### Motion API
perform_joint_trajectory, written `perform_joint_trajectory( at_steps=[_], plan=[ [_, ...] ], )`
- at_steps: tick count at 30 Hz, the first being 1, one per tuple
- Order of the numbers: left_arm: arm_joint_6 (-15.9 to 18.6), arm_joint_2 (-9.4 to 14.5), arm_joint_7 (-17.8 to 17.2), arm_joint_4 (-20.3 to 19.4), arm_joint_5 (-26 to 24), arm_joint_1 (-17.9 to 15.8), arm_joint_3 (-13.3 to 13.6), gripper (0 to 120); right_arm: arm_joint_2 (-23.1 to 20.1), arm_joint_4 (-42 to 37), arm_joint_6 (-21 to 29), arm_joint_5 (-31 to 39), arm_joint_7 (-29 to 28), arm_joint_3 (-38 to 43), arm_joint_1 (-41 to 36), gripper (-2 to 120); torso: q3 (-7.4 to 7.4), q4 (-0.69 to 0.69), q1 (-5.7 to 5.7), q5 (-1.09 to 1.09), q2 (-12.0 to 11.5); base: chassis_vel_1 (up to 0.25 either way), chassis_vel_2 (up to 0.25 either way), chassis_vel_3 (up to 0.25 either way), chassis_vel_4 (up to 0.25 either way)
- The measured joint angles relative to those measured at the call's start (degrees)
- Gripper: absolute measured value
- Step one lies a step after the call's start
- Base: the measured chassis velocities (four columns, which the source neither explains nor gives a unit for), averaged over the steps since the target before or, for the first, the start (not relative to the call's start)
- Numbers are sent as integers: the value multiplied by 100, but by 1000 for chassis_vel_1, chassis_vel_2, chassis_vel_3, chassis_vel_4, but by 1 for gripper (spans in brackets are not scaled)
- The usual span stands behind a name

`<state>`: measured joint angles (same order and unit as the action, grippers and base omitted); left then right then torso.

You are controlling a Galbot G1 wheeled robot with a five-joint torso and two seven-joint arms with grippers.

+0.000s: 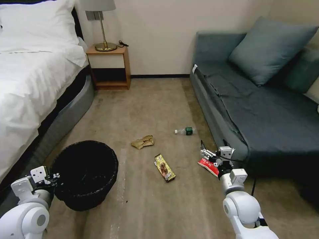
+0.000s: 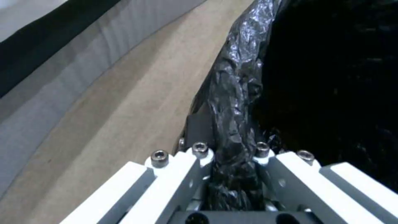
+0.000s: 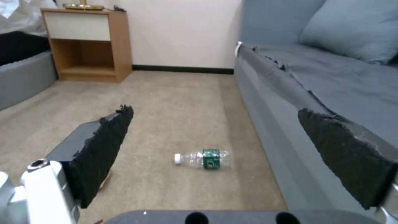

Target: Pick up the trash bin, then pick up the garbage on the floor and place it into the trash bin.

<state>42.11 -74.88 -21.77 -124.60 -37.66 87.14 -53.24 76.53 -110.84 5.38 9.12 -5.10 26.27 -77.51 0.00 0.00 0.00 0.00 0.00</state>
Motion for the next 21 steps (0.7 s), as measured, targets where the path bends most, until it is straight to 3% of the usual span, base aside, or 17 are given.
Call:
perform_joint_trajectory(
  at_steps=[11, 21],
  plan=[
    [0, -22, 49, 184, 12, -138, 20, 3, -135, 335, -75, -16, 10, -210, 295, 100, 0, -1, 1, 0, 0, -123, 127, 115, -127],
    [-8, -59, 116, 334, 26, -166, 34, 3, -519, 1107, -289, -201, 139, -477, 863, 100, -1, 0, 0, 0, 0, -12, 14, 13, -10]
  ],
)
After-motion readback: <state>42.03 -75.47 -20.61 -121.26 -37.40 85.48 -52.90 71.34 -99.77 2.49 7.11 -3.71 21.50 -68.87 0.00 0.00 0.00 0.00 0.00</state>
